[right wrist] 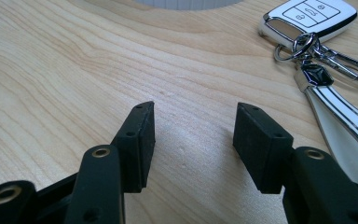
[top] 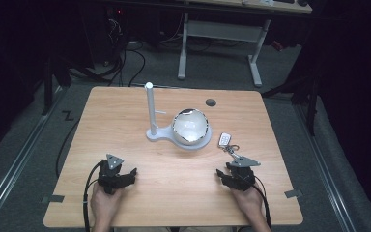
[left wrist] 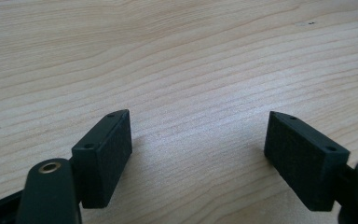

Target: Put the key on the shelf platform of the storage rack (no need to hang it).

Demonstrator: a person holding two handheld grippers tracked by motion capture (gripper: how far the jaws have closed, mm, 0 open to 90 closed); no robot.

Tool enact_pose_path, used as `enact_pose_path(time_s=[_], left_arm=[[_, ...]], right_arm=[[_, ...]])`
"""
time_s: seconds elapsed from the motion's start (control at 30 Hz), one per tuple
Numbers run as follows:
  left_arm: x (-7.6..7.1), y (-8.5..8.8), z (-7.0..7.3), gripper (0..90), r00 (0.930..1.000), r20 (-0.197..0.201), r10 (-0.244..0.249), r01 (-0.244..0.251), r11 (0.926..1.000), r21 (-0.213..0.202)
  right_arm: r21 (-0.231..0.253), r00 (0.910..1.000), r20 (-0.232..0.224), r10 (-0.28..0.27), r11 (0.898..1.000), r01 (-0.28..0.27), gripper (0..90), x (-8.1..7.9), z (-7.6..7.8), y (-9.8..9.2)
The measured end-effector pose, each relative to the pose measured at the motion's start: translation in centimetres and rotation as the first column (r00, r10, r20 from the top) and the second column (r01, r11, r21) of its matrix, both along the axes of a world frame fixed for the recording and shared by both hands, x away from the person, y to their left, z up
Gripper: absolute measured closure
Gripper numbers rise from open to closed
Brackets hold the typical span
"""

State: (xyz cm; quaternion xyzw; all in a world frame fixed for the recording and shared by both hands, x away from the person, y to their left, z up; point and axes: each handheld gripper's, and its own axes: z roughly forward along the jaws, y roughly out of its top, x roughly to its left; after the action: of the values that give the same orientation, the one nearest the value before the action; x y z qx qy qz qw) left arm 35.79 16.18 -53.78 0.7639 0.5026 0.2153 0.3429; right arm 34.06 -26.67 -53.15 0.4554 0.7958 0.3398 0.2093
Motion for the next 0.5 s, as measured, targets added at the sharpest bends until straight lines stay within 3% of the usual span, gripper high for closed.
enact_pose_path(time_s=[0.5], left_arm=[[0.00,0.00,0.00,23.4,1.0000,0.000,0.000,0.000,1.0000,0.000]], right_arm=[[0.001,1.0000,-0.001,0.008,1.000,-0.008,46.8,0.01,-0.02,0.03]])
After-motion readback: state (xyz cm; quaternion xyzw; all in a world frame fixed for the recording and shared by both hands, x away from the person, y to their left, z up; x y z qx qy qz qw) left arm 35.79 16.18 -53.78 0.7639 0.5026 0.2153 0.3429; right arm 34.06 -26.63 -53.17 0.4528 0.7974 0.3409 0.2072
